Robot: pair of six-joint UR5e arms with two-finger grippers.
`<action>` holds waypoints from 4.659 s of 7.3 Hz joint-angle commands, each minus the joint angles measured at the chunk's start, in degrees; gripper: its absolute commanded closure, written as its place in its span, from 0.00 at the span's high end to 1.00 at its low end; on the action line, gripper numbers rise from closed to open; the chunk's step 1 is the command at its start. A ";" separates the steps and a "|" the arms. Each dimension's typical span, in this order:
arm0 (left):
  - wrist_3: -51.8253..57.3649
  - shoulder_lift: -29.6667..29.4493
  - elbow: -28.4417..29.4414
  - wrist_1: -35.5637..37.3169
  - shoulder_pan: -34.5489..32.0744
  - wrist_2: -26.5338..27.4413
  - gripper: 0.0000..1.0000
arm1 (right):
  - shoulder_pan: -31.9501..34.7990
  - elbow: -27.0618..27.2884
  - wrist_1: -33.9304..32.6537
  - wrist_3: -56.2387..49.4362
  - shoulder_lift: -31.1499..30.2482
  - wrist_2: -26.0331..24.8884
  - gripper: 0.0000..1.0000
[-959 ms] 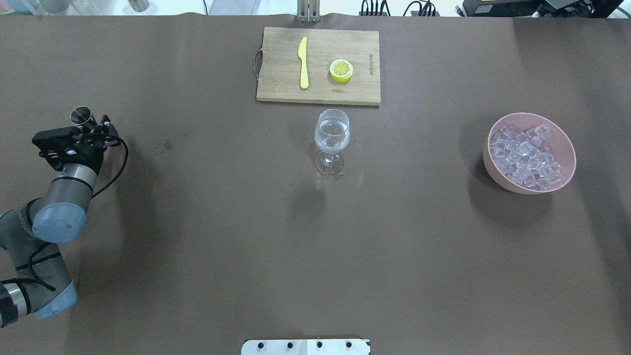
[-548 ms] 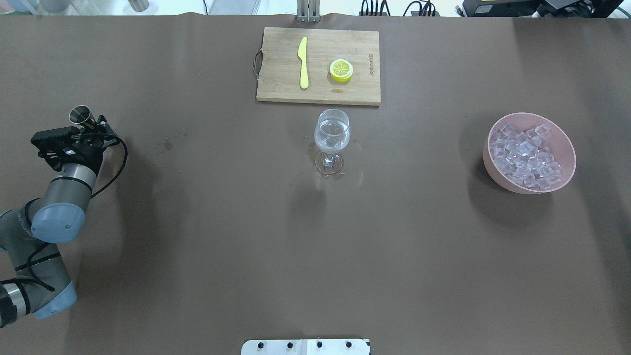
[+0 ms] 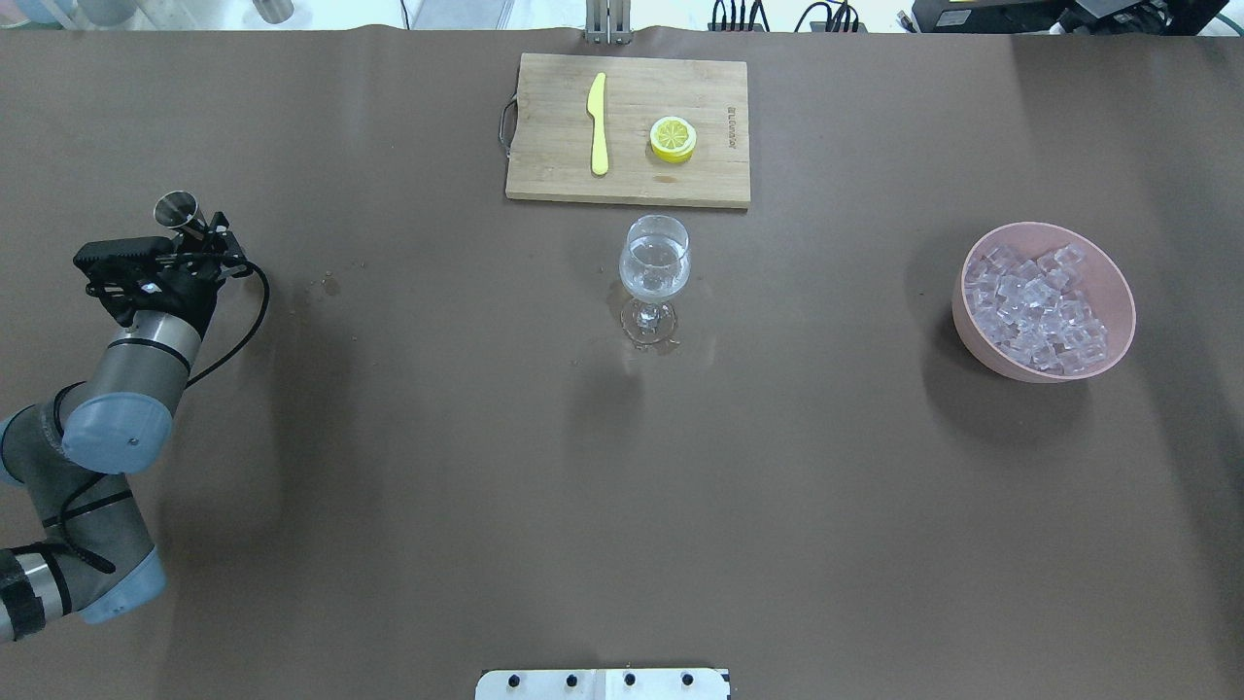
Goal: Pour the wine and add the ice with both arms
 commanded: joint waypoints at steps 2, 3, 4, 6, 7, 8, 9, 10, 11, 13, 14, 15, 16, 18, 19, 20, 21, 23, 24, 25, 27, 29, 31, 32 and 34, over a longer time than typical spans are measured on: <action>12.47 -1.51 -5.50 -0.44 0.01 -5.48 0.00 | 0.00 -0.12 0.00 0.07 -0.03 0.00 1.00; 13.30 -1.43 -8.14 -0.36 0.10 -10.11 0.00 | 0.00 -0.12 0.00 0.07 -0.12 0.00 1.00; 13.30 -1.25 -10.25 -0.62 0.01 -18.25 0.00 | 0.00 -0.29 0.00 0.07 -0.12 0.00 1.00; 13.30 -1.60 -13.25 -0.62 0.28 -29.00 0.00 | 0.00 -0.21 0.00 0.07 -0.30 0.00 1.00; 13.30 -1.60 -14.83 -1.05 0.36 -32.62 0.00 | 0.00 -0.21 0.00 0.07 -0.39 0.00 1.00; 13.39 -1.69 -15.46 -3.06 0.45 -33.96 0.00 | 0.00 -0.12 0.00 0.07 -0.39 0.09 1.00; 14.35 -2.04 -15.46 -5.60 0.97 -34.50 0.00 | 0.00 -0.12 0.00 0.07 -0.39 0.17 1.00; 21.32 -3.35 -15.81 -6.06 1.94 -35.98 0.00 | 0.00 -0.12 0.00 0.07 -0.39 0.18 1.00; 25.65 -5.71 -15.73 -6.07 2.56 -39.82 0.00 | 0.00 -0.12 0.00 0.16 -0.39 0.18 1.00; 29.79 -8.27 -16.51 -5.63 2.65 -48.87 0.00 | 0.00 0.06 0.00 0.94 -0.39 0.18 1.00; 31.39 -9.59 -16.52 -4.24 2.91 -50.13 0.00 | 0.00 0.67 0.00 2.60 -0.39 0.18 1.00; 31.50 -12.39 -16.69 0.04 2.91 -50.41 0.00 | 0.00 0.76 0.00 2.79 -0.39 0.26 1.00; 32.02 -15.29 -16.78 3.74 3.00 -50.93 0.00 | 0.00 0.67 0.00 2.79 -0.39 0.26 1.00; 32.20 -19.44 -18.79 12.43 3.97 -52.17 0.00 | 0.00 0.67 0.00 2.79 -0.47 1.32 1.00; 32.20 -21.36 -20.19 18.31 4.23 -52.95 0.00 | 0.00 0.67 0.00 2.79 -0.47 1.32 1.00; 33.24 -23.73 -20.21 22.72 4.23 -52.96 0.00 | 0.00 0.59 0.00 2.79 -0.47 1.32 1.00; 33.95 -25.32 -20.56 27.29 4.23 -52.96 0.00 | 0.00 0.58 0.00 2.79 -0.56 1.32 1.00; 34.84 -27.96 -23.01 37.05 4.23 -53.05 0.00 | 0.00 0.58 0.00 2.79 -0.56 1.32 1.00; 34.92 -28.49 -23.02 38.83 4.23 -53.13 0.00 | 0.00 0.58 0.00 2.88 -0.56 1.32 1.00; 34.92 -29.54 -23.02 41.98 4.32 -53.48 0.00 | 0.00 0.41 0.00 2.79 -0.56 1.32 1.00; 37.99 -30.52 -23.37 46.21 4.23 -53.49 0.00 | 0.00 0.50 0.00 2.79 -0.56 1.32 1.00; 38.09 -31.22 -23.46 48.32 4.15 -53.57 0.00 | 0.00 0.50 0.00 2.79 -0.56 1.32 1.00; 38.09 -32.62 -23.46 51.14 3.71 -53.75 0.00 | 0.00 0.50 0.00 2.79 -0.56 1.32 1.00; 38.00 -32.89 -23.37 52.11 2.83 -53.84 0.00 | 0.00 0.50 0.00 2.79 -0.56 1.32 1.00; 38.00 -32.98 -23.02 52.56 1.51 -53.84 0.00 | 0.00 0.50 0.00 2.79 -0.56 1.32 1.00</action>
